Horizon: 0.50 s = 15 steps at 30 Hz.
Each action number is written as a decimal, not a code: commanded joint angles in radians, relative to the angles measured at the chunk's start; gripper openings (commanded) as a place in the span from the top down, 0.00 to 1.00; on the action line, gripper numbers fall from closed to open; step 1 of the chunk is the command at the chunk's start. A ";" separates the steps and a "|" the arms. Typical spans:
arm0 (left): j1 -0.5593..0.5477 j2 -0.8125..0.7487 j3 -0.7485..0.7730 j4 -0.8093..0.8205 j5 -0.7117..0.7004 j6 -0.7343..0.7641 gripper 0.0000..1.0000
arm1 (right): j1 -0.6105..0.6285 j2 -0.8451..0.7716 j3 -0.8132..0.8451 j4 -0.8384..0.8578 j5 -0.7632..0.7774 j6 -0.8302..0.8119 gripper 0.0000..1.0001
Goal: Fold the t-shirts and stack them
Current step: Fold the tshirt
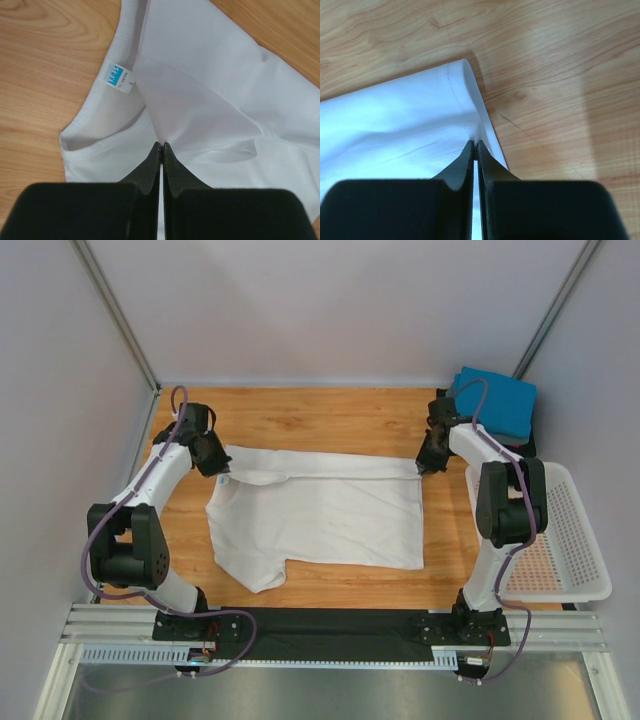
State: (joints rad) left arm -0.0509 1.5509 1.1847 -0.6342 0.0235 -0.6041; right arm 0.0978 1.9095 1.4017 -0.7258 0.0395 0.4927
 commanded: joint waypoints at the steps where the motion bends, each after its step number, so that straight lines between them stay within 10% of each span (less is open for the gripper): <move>1: 0.006 0.014 0.030 -0.015 0.004 0.021 1.00 | 0.010 -0.037 -0.007 -0.003 -0.001 0.017 0.99; 9: 0.006 0.038 0.056 -0.048 0.043 0.046 0.99 | 0.011 -0.043 0.046 -0.060 -0.026 -0.011 0.70; 15: 0.006 0.020 0.151 -0.104 0.046 0.075 0.51 | 0.011 -0.058 0.179 -0.170 -0.067 -0.063 0.53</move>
State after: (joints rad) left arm -0.0505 1.5948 1.2495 -0.7078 0.0620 -0.5549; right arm 0.1043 1.9091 1.4811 -0.8429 -0.0036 0.4717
